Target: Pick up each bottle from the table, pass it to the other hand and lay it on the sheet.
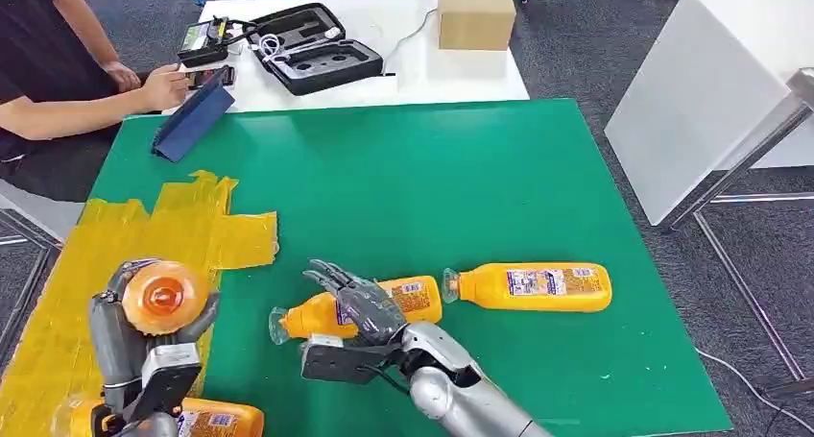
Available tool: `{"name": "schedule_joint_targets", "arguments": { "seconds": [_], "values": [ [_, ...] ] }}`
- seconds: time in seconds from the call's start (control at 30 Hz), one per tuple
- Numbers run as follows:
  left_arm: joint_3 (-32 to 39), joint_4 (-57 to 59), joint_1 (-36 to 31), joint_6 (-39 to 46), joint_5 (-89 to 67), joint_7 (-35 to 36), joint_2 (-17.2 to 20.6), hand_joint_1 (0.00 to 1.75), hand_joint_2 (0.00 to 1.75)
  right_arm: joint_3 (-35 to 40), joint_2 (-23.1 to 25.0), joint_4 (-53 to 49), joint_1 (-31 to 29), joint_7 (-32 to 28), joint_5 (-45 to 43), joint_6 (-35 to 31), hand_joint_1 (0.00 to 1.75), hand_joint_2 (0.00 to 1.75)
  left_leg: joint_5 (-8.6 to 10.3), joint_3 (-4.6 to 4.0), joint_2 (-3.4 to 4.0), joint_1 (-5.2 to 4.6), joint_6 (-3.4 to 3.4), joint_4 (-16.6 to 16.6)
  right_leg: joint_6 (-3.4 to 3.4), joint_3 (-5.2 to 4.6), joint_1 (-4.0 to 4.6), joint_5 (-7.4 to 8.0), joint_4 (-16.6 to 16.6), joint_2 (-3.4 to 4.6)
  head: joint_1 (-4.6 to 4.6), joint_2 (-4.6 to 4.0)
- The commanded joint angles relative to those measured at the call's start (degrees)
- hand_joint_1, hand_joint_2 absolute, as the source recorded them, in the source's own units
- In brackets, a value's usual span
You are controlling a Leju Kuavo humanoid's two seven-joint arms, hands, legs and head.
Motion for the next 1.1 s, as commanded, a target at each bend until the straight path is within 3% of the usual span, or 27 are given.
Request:
{"name": "schedule_joint_targets", "arguments": {
  "seconds": [0.03, 0.27, 0.3, 0.43, 0.6, 0.87, 0.9, 0.93, 1.0, 1.03, 1.1],
  "values": [
    [12.3, 19.4, -12.0, 2.6, -27.8, 9.5, 6.3, 1.75, 1.75, -1.7, -6.7, 1.3, -8.7, 0.1, -2.0, 4.2, 0.00, 0.00, 0.12, 0.09, 0.00, -0.04, -0.03, -0.1, -0.01, 0.08, -0.03, 0.07, 0.0, -0.08, 0.00, 0.00],
    [4.8, 46.9, -20.8, 1.2, -44.7, 25.9, 14.0, 1.75, 1.75, 0.8, -5.7, 7.9, -13.6, 0.7, -0.8, 7.5, 0.00, 0.00, 0.24, 0.31, -0.06, -0.04, -0.15, -0.2, 0.00, 0.33, -0.03, 0.09, -0.1, -0.23, 0.00, 0.00],
    [-1.4, 53.9, -23.2, 1.3, -44.7, 30.8, 16.3, 1.75, 1.75, 2.0, -5.3, 9.4, -14.7, 0.9, -0.6, 8.0, 0.00, 0.00, 0.23, 0.28, -0.12, -0.06, -0.14, -0.2, 0.02, 0.30, -0.06, 0.07, 0.0, -0.24, 0.00, 0.00],
    [-5.8, 60.6, -25.9, -0.1, -44.7, 33.5, 16.8, 1.75, 1.75, 3.2, -5.1, 10.8, -16.0, 1.3, -0.4, 8.6, 0.00, 0.00, 0.19, 0.21, -0.08, -0.01, -0.14, -0.1, 0.02, 0.26, -0.01, 0.06, 0.0, -0.21, 0.00, 0.00],
    [-5.7, 64.5, -27.6, -3.9, -43.7, 30.2, 16.4, 1.75, 1.75, 4.1, -5.3, 11.9, -17.2, 1.7, -0.3, 9.6, 0.00, 0.00, 0.12, 0.20, 0.06, -0.03, -0.13, 0.0, 0.03, 0.19, -0.05, 0.09, 0.1, 0.02, -0.04, 0.00],
    [-5.5, 64.6, -27.7, -4.1, -43.6, 29.8, 16.4, 1.75, 1.75, 4.2, -5.2, 12.2, -17.3, 1.7, -0.3, 9.6, 0.00, 0.00, 0.25, 0.64, -0.29, -0.09, -0.22, -0.1, 0.02, 0.66, -0.10, 0.11, 0.1, -0.27, -0.02, 0.00],
    [-5.0, 64.8, -27.9, -5.4, -42.8, 28.5, 16.3, 1.57, 1.75, 4.3, -5.2, 12.3, -17.4, 1.7, -0.3, 9.6, 0.00, 0.00, 0.31, 0.60, -0.18, -0.06, -0.26, -0.1, 0.01, 0.61, -0.07, 0.19, 0.1, -0.20, 0.00, 0.00],
    [-5.0, 64.9, -27.8, -6.7, -42.1, 26.2, 16.4, 0.00, 1.75, 4.7, -5.2, 12.7, -17.6, 1.7, -0.2, 10.0, 0.00, 0.00, 0.31, 0.68, -0.25, -0.07, -0.24, -0.1, 0.02, 0.70, -0.08, 0.16, 0.1, -0.24, -0.02, 0.00],
    [-4.2, 64.7, -27.4, -8.9, -38.7, 21.6, 16.6, 0.00, 1.75, 5.2, -5.1, 13.6, -18.0, 1.6, 0.0, 10.5, 0.00, 0.00, 0.35, 0.80, -0.28, -0.08, -0.26, -0.1, 0.02, 0.82, -0.10, 0.13, 0.2, -0.25, -0.02, 0.00],
    [-4.0, 64.2, -26.8, -8.8, -37.5, 19.7, 16.8, 0.00, 0.00, 5.3, -5.1, 14.0, -18.1, 1.5, 0.0, 10.6, 0.00, 0.00, 0.41, 0.71, -0.15, -0.04, -0.28, -0.1, 0.01, 0.71, -0.06, 0.22, 0.1, -0.17, 0.00, 0.00],
    [-2.8, 62.5, -25.5, -10.0, -33.2, 14.3, 17.3, 0.00, 0.00, 5.8, -5.0, 15.0, -18.6, 1.1, 0.2, 11.1, 0.00, 0.00, 0.42, 0.77, -0.15, -0.06, -0.30, -0.1, 0.00, 0.74, -0.07, 0.22, 0.2, -0.17, 0.00, 0.00]
  ]
}}
